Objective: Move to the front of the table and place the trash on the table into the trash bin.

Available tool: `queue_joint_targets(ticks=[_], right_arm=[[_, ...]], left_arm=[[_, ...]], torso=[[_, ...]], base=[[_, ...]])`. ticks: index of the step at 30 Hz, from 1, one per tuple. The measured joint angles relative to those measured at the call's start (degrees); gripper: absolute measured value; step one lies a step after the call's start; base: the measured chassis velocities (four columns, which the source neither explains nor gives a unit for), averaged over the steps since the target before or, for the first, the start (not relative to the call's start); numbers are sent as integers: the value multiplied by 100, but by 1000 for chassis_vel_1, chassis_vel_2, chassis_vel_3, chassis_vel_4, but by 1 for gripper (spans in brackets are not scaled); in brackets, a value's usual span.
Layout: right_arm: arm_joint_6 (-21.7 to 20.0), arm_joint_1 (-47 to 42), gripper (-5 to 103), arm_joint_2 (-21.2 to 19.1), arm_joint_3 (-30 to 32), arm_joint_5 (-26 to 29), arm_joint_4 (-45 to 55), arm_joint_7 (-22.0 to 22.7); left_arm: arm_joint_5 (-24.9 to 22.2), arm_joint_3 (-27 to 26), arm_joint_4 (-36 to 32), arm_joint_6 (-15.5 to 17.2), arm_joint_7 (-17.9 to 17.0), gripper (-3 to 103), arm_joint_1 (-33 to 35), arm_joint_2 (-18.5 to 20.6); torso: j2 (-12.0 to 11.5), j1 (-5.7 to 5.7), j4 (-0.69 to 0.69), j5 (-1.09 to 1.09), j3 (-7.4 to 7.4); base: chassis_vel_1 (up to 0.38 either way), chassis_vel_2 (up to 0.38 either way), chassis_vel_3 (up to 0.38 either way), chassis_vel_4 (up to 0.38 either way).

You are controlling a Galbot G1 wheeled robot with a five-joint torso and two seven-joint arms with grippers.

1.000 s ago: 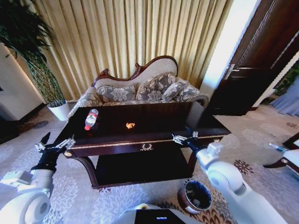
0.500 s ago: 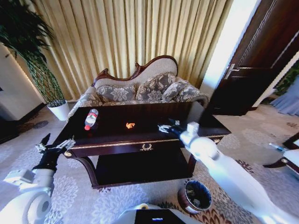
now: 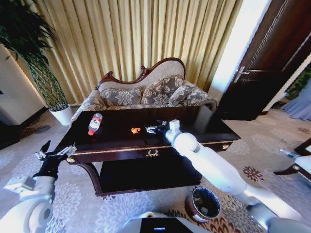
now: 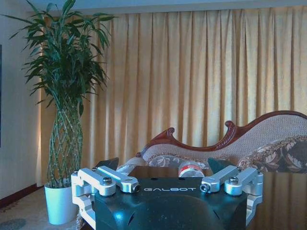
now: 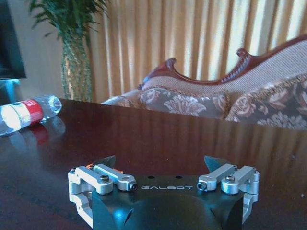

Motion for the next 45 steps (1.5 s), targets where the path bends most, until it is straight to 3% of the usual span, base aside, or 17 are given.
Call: queue_joint_targets(ticks=[5, 25, 45], right_arm=[[-121, 20, 100, 194, -117, 210, 54, 344], [-8, 489, 100, 389, -762, 275, -305, 164], [-129, 736, 100, 695, -1150, 388, -553, 546]], left_arm=[[8, -2, -2, -3, 1, 100, 10, -1], [-11, -64, -92, -30, 13, 100, 55, -28], [-84, -124, -26, -49, 22, 100, 52, -7]], torso=[[0, 0, 0, 0, -1], [0, 0, 1, 1, 0], [1, -1, 0, 1, 0]], base=[[0, 0, 0, 0], [0, 0, 0, 0], [0, 0, 0, 0]])
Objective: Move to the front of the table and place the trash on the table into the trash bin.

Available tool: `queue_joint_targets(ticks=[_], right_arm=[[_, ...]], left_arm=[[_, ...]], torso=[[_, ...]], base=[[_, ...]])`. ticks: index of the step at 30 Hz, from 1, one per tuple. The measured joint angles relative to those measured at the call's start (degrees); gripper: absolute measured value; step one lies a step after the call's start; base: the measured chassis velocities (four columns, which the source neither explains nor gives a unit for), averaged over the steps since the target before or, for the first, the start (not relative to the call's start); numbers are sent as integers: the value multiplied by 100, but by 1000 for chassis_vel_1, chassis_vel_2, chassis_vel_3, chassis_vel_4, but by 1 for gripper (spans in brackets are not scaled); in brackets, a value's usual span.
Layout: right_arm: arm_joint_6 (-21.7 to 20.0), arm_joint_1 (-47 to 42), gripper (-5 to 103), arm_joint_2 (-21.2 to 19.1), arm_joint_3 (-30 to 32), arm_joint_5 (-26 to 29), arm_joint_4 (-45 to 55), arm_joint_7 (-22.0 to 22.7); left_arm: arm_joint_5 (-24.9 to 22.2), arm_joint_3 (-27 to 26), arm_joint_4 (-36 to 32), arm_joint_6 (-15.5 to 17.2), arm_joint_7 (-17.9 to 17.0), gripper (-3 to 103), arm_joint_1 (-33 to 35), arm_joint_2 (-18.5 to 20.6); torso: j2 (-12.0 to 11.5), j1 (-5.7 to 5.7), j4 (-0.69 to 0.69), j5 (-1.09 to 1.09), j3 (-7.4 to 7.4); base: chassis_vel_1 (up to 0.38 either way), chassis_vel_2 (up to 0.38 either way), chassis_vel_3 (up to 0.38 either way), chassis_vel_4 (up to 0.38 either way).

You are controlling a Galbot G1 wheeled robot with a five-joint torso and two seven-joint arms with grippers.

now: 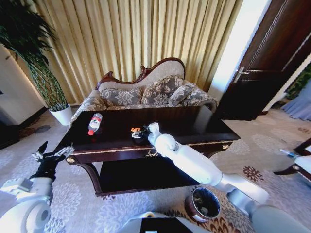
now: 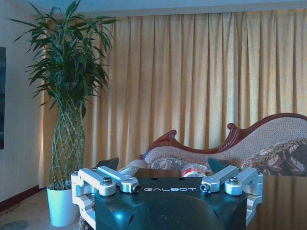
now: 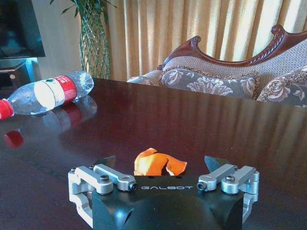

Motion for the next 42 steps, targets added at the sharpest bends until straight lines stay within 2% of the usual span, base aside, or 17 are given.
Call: queue_joint_targets(ticks=[5, 8, 9, 11, 13, 17, 18, 20, 23, 26, 28, 29, 30, 32, 37, 42], right_arm=[[3, 78, 101, 54, -77, -3, -79, 79], [24, 127, 88, 44, -161, -22, -89, 99], [24, 127, 88, 44, -161, -22, -89, 99], [30, 141, 77, 33, -211, -25, -82, 134], [38, 144, 77, 30, -234, -26, -74, 147], [65, 158, 55, 28, -278, -29, -66, 181], [65, 158, 55, 28, -278, -29, -66, 181], [73, 164, 44, 34, -292, -29, -66, 209], [78, 171, 39, 37, -304, -29, -62, 231], [82, 174, 22, 36, -324, -30, -47, 262], [82, 174, 22, 33, -331, -32, -45, 266], [82, 174, 12, 29, -343, -36, -39, 276], [83, 172, 12, 28, -354, -39, -35, 283], [85, 165, 3, 31, -362, -41, -32, 298], [195, 136, 1, 78, -335, -49, 3, 377], [280, 97, 1, 65, 32, -60, 315, 533]], left_arm=[[-36, -41, 11, -18, 8, 100, 11, 10], [-77, -100, 31, -46, 22, 100, 26, 29], [-77, -100, 31, -46, 22, 100, 26, 29], [-95, -130, 52, -68, 48, 100, 34, 39], [-110, -148, 57, -73, 57, 100, 39, 44], [-155, -199, 81, -87, 73, 100, 45, 70], [-155, -199, 81, -87, 73, 100, 45, 70], [-172, -215, 97, -91, 75, 100, 42, 80], [-197, -236, 117, -97, 80, 100, 42, 90], [-229, -269, 164, -125, 97, 100, 42, 105], [-243, -283, 180, -141, 105, 100, 44, 109], [-265, -313, 209, -164, 133, 100, 48, 121], [-280, -330, 226, -174, 143, 100, 50, 127], [-306, -350, 246, -181, 150, 100, 53, 135], [-366, -392, 301, -199, 160, 100, 58, 170], [-445, -435, 340, -200, 160, 100, 42, 217]], torso=[[0, 0, 1, 0, 0], [0, 0, 0, 0, 0], [0, 0, 0, 0, 0], [0, 0, 0, 0, 0], [0, 0, 0, 0, 0], [0, 0, 0, 0, 0], [0, 0, 0, 0, 0], [0, 0, 0, 0, 0], [0, 0, 0, 0, 0], [0, 0, 0, 0, 0], [0, 0, 0, 0, 0], [0, 0, 0, 0, 0], [0, 0, 0, 0, 0], [0, 0, 0, 0, 0], [0, 0, 0, 0, 0], [0, 0, 2, 0, 0]], base=[[0, 0, 0, 0], [0, 0, 0, 0], [0, 0, 0, 0], [0, 0, 0, 0], [0, 0, 0, 0], [0, 0, 0, 0], [0, 0, 0, 0], [0, 0, 0, 0], [0, 0, 0, 0], [0, 0, 0, 0], [0, 0, 0, 0], [0, 0, 0, 0], [0, 0, 0, 0], [0, 0, 0, 0], [0, 0, 0, 0], [0, 0, 0, 0]])
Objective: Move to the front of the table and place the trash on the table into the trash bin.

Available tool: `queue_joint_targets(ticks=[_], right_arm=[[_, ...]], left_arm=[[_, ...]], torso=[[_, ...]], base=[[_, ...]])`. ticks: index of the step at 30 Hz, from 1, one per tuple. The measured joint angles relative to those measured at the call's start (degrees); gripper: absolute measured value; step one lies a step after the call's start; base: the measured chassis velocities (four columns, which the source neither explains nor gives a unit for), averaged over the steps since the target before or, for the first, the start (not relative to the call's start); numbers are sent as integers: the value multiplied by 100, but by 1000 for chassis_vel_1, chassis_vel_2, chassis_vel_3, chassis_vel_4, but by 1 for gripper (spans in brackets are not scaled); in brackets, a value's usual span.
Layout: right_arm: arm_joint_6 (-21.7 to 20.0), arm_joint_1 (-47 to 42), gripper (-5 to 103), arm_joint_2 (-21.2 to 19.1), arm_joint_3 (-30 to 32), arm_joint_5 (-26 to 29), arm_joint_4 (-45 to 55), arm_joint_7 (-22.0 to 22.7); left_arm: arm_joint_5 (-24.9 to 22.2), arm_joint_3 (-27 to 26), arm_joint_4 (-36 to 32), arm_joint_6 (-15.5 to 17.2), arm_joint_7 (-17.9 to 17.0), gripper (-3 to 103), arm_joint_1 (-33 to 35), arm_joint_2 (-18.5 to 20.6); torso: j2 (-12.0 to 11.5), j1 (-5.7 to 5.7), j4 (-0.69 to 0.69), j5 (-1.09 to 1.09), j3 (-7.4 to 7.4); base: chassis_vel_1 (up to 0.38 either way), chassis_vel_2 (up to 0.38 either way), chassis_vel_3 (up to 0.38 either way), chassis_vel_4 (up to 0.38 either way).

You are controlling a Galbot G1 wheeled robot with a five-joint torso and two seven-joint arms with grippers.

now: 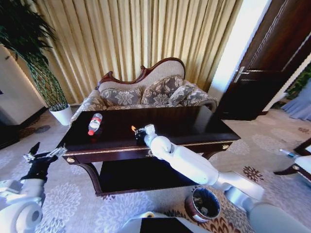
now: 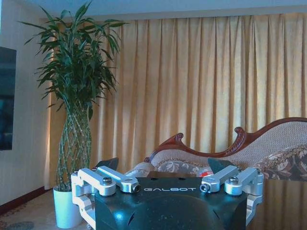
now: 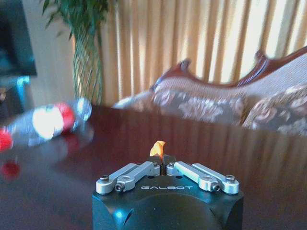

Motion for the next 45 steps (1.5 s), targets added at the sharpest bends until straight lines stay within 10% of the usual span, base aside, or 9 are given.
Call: queue_joint_targets(ticks=[19, 30, 45], right_arm=[[308, -3379, 1, -1943, 3490, -720, 2020, -180], [1303, -5704, 1, -1226, 5443, -2160, 2652, -1358], [1108, -6318, 1, -829, 5833, -2265, 3067, -1464]], left_arm=[[66, 251, -28, -118, 88, 100, 26, 82], [-373, 276, 153, -322, 384, 100, -12, 400], [-503, 402, 232, -178, 475, 100, -183, 683]], torso=[[2, -2, -3, 0, -2], [1, -2, -4, 0, -1], [0, 0, -2, 0, 0]], base=[[0, 0, 0, 0], [0, 0, 0, 0], [0, 0, 0, 0]])
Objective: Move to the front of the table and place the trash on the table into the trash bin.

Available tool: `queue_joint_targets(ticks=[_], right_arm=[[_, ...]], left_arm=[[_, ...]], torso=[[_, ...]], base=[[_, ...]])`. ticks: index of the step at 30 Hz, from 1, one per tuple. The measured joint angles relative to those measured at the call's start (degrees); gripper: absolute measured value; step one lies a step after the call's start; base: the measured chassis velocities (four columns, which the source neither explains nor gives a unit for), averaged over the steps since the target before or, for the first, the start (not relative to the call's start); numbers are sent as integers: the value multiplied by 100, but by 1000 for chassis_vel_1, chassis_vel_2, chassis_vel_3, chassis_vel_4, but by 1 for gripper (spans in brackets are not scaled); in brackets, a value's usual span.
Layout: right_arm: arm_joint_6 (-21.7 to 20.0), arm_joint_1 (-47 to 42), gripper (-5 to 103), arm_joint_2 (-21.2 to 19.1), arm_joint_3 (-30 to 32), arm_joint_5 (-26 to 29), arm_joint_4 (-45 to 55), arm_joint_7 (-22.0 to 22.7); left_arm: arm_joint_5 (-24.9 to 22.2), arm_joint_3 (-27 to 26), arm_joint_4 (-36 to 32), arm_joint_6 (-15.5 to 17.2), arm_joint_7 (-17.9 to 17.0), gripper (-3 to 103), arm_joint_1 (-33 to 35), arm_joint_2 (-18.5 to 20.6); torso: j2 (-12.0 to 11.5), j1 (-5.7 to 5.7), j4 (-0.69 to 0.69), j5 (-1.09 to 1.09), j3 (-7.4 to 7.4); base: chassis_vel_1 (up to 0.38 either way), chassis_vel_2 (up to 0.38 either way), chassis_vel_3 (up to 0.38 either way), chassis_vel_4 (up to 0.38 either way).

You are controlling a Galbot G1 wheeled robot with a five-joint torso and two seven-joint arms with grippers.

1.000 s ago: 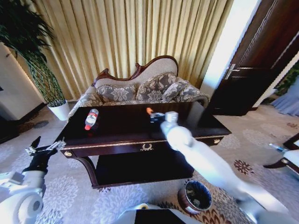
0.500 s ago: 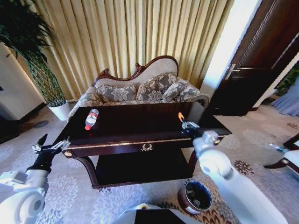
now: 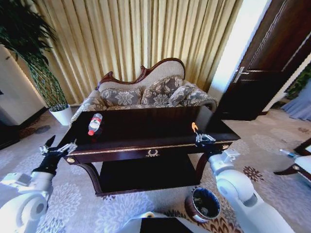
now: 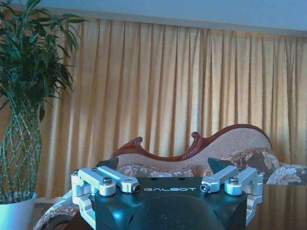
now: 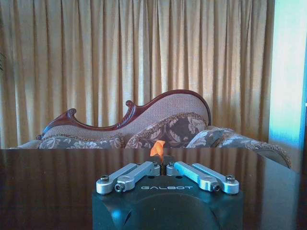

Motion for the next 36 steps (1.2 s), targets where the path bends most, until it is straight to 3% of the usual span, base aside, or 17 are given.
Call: queue_joint_targets(ticks=[14, 36], right_arm=[[-52, -166, 1, 98, 120, -59, 104, -23], [-32, -484, 1, 347, -20, -318, -91, -123]], left_arm=[[105, 39, 41, 41, 12, 100, -58, 55], [275, -5, -101, 59, 84, 100, 56, -207]], torso=[[0, 0, 0, 0, 0], [1, -1, 0, 0, -1]], base=[[82, -76, -81, 84], [88, -84, -80, 80]])
